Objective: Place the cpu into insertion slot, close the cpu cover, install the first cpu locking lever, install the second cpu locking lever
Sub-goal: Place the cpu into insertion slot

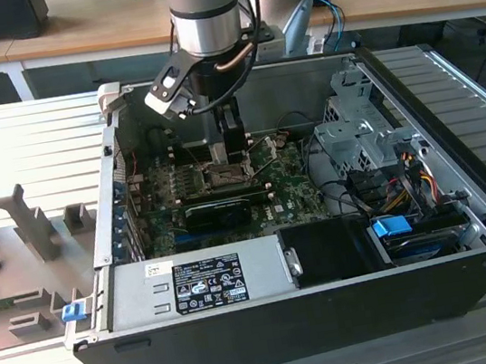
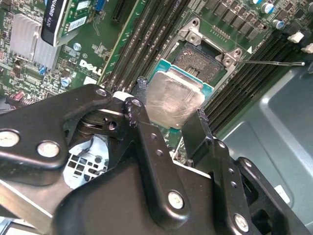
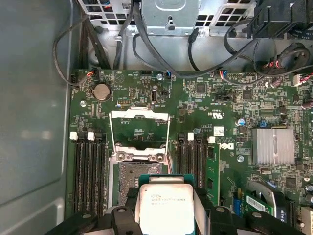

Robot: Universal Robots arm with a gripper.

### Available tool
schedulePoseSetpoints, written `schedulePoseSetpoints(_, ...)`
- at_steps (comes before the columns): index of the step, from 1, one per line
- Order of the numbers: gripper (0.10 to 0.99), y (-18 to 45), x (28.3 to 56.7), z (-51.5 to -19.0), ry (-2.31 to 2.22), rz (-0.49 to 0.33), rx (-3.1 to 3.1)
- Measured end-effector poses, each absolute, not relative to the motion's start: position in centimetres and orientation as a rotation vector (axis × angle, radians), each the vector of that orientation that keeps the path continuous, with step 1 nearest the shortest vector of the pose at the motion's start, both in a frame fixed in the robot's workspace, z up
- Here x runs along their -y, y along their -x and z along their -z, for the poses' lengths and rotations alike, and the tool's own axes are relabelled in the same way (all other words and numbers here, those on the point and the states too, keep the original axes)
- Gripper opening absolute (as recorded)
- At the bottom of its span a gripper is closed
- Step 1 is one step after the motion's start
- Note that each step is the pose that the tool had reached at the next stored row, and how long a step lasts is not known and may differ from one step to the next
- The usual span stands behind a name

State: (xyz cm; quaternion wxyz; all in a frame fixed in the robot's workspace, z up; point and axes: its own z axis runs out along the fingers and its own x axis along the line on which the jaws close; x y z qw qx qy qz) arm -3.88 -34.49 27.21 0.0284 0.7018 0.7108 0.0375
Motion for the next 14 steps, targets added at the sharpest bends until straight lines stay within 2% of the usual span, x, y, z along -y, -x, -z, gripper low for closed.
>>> schedulePoseSetpoints(14,0.529,3.88,34.49,-26.91,-2.166,-0.116,-2.194)
